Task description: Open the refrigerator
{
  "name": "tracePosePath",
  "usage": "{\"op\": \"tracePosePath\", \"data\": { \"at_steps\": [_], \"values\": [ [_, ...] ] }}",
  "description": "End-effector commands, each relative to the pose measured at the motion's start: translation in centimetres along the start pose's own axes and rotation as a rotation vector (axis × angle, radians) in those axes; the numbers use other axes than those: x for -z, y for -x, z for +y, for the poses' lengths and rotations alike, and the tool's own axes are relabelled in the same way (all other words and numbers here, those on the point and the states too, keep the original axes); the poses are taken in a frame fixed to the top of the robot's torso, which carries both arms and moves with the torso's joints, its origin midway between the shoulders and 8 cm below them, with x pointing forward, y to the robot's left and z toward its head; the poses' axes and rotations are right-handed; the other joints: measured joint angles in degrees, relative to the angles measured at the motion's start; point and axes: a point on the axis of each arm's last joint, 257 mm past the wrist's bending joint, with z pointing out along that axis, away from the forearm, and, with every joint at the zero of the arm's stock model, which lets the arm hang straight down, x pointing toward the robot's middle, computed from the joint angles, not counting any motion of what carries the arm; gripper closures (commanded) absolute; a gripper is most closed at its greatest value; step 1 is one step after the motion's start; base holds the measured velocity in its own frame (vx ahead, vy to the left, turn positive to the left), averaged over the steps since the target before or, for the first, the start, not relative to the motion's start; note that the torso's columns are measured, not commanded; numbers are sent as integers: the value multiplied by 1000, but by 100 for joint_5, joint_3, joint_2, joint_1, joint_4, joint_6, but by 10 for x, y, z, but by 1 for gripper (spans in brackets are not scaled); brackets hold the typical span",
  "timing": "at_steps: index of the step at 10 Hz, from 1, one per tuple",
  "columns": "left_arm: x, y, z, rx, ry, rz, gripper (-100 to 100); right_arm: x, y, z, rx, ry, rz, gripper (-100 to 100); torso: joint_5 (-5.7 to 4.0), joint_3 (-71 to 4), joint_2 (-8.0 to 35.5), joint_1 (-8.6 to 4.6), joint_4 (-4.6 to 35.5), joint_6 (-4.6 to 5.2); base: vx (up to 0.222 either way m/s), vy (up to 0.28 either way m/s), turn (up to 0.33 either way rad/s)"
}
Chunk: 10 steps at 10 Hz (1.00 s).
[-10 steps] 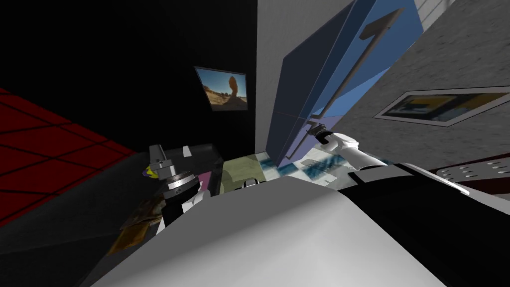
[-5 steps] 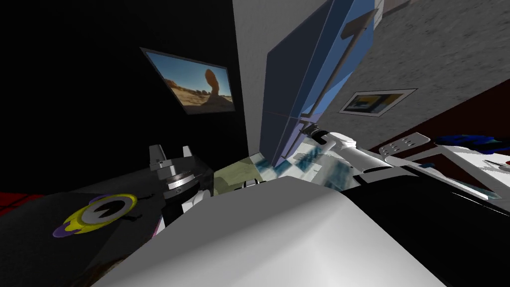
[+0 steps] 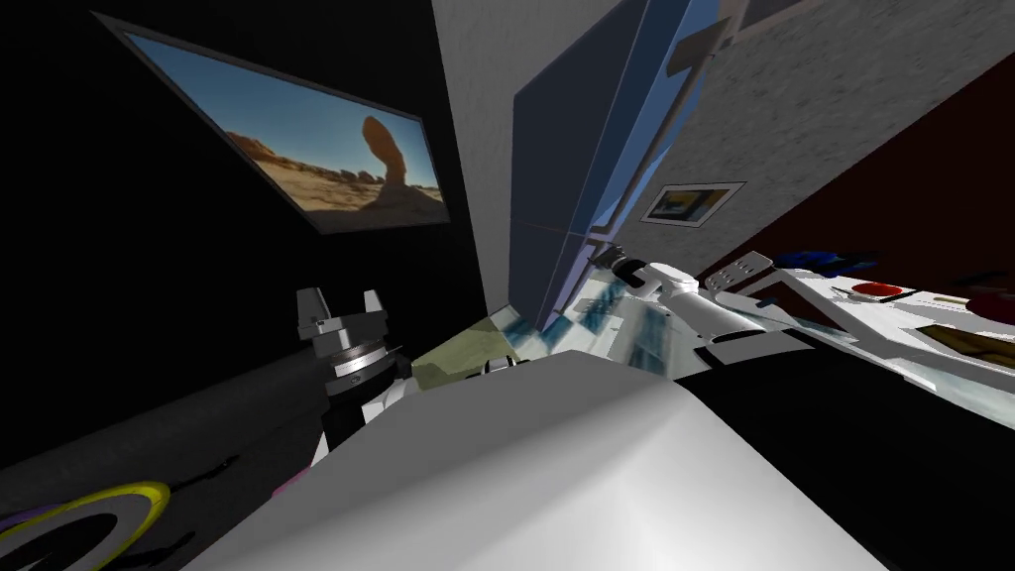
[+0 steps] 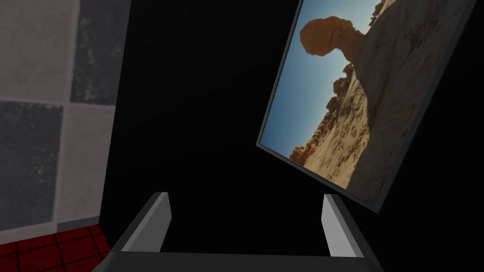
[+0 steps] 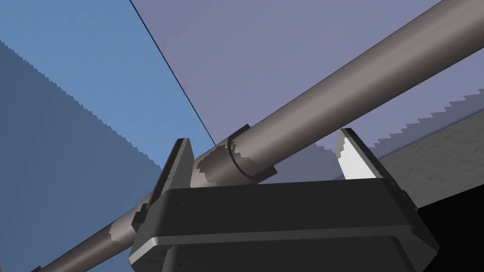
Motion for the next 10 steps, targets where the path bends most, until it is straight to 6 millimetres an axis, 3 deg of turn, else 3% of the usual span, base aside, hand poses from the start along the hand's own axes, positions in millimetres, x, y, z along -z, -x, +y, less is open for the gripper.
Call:
{"op": "tracePosePath", "data": {
  "at_steps": [1, 4, 10],
  "values": [
    [0, 0, 0, 0, 0, 0, 0, -2, 6, 4, 0, 8, -10, 100, -2, 8, 21, -46, 11, -9, -155, -211, 166],
    [0, 0, 0, 0, 0, 0, 0, -7, 18, 11, -1, 23, -31, 100, 9, -33, -45, -50, 19, 38, -190, -235, 157],
    [0, 0, 0, 0, 0, 0, 0, -13, 36, 22, -2, 47, -60, 100, 14, -30, -37, -65, 25, 16, -253, -237, 166]
  ]
}}
